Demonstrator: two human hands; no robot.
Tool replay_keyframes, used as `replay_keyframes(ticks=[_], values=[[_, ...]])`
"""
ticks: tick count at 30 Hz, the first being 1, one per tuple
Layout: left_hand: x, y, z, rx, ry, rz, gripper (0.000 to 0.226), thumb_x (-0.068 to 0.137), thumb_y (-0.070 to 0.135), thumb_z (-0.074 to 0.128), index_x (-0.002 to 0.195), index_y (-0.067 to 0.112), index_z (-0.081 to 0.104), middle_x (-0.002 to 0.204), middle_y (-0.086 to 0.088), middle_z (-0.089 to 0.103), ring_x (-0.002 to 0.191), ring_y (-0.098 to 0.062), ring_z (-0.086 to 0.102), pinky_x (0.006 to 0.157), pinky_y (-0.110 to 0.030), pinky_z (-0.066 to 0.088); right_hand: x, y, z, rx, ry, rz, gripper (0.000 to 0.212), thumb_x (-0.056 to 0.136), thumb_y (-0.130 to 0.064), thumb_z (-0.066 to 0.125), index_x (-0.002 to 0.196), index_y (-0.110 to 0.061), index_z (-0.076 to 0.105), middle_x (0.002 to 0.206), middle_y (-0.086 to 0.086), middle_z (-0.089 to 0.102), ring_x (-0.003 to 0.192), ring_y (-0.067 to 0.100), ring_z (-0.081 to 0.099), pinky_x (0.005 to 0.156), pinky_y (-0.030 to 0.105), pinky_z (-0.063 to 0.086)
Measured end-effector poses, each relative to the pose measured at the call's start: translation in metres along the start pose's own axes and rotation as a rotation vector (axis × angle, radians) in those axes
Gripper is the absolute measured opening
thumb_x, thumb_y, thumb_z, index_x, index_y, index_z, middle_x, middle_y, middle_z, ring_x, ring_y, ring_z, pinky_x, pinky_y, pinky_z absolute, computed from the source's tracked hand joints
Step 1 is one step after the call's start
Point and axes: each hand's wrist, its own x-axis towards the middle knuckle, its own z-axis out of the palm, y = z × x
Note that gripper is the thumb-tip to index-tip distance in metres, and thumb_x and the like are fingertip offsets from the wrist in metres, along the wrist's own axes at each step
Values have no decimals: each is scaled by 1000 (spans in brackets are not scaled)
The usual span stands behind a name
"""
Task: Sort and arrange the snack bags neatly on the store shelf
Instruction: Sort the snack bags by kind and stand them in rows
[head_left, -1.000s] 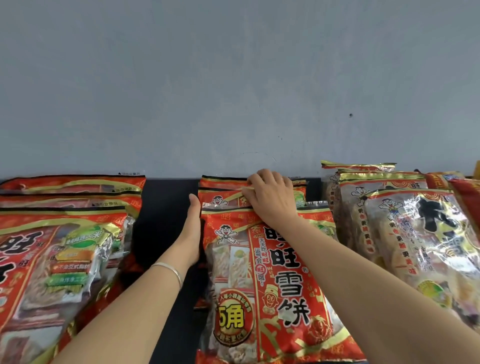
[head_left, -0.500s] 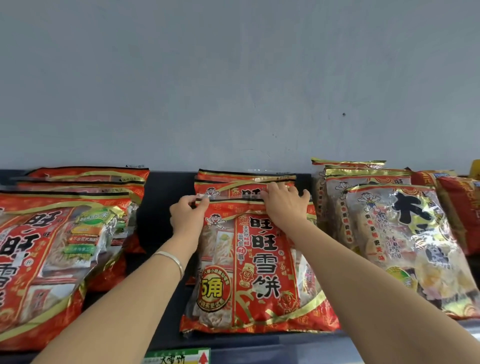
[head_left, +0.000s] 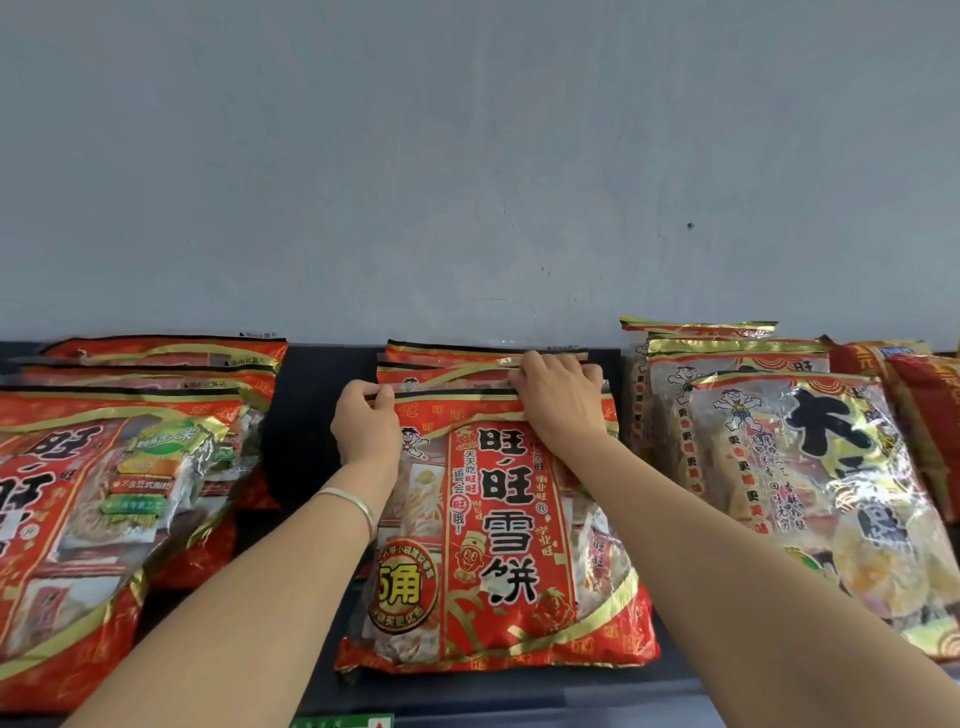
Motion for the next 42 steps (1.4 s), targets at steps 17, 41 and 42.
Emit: replay_keyframes(ticks=[17, 41, 42], values=[[-30, 3, -103, 255, -34, 277, 15, 94, 12, 50, 106, 14, 60, 106, 2, 59, 98, -11, 53, 80, -25, 41, -23, -92, -19, 151, -13, -303, 37, 101, -37, 38, 128, -17, 51, 131, 7, 52, 125, 29, 43, 100, 45, 40], [182, -30, -269, 838, -209, 574, 34, 95, 35, 50, 127, 26, 56, 130, 2, 55, 115, -19, 53, 95, -36, 44, 85, -318, 37, 33, -142, -293, 39, 100, -23, 40, 139, -21, 45, 138, 5, 48, 125, 28, 44, 99, 42, 38], [190, -29, -267, 865, -252, 562, 34, 95, 37, 48, 127, 27, 56, 130, 3, 55, 115, -18, 54, 95, -36, 44, 91, -319, 40, 3, -161, -287, 40, 99, -22, 41, 139, -20, 45, 138, 5, 48, 125, 28, 44, 99, 42, 38]])
